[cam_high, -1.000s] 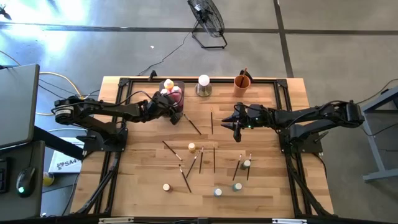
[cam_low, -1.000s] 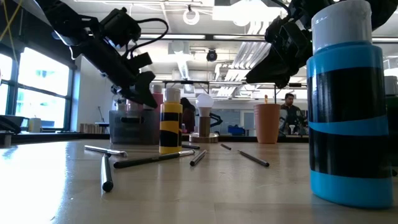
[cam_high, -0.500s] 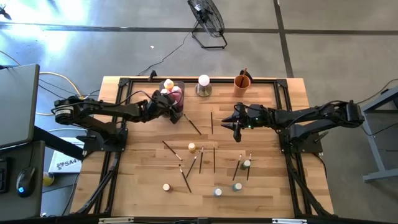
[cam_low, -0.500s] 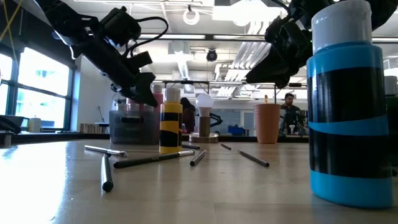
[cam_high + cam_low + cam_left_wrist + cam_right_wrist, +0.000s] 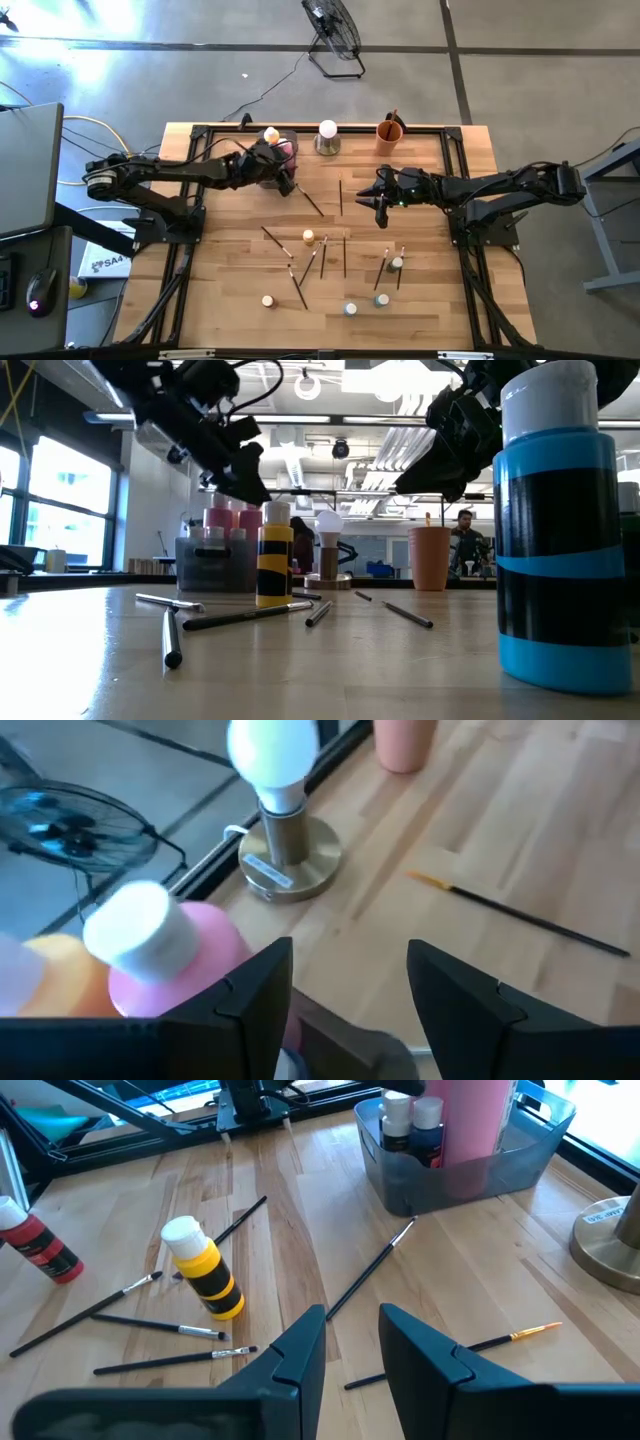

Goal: Pick & Place Paint Supplies
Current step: Put the small blue paint bottle into the gray bin

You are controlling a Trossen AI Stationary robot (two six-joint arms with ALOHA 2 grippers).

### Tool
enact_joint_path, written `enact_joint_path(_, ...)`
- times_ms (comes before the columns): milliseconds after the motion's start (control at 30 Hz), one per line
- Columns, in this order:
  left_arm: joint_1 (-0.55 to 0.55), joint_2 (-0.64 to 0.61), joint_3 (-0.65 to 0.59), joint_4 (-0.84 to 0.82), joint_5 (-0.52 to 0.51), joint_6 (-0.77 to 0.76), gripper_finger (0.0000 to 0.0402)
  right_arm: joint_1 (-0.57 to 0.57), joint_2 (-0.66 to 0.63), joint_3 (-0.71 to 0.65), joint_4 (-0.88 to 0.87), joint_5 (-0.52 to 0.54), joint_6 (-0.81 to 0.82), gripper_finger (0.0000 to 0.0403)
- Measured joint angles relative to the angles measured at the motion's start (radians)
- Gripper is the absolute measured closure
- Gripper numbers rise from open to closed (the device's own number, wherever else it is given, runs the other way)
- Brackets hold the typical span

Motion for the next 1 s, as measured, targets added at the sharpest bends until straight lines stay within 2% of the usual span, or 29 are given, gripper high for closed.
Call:
enact_joint_path(233,-0.001,0.000,0.170,-0.341,0.018,-0.074,0.0208,0.000,0.000,0.000,0.000,0.000,0.000,0.0312)
enact_joint_path(433,-0.068,-0.008,0.199,-0.365,0.035,-0.015,0.0208,0.000,0.000,0.000,0.000,0.000,0.000,0.0312)
enact_joint_path(767,-0.301,-0.100,0.201,-0.389,-0.193,0.038,0.0208,0.000,0.000,0.000,-0.009,0.000,0.000,0.0312)
enact_joint_path(1000,-0.391,-0.188,0.176,-0.462,-0.307,0.036,0.0208,0.000,0.000,0.000,-0.009,0.000,0.000,0.0312)
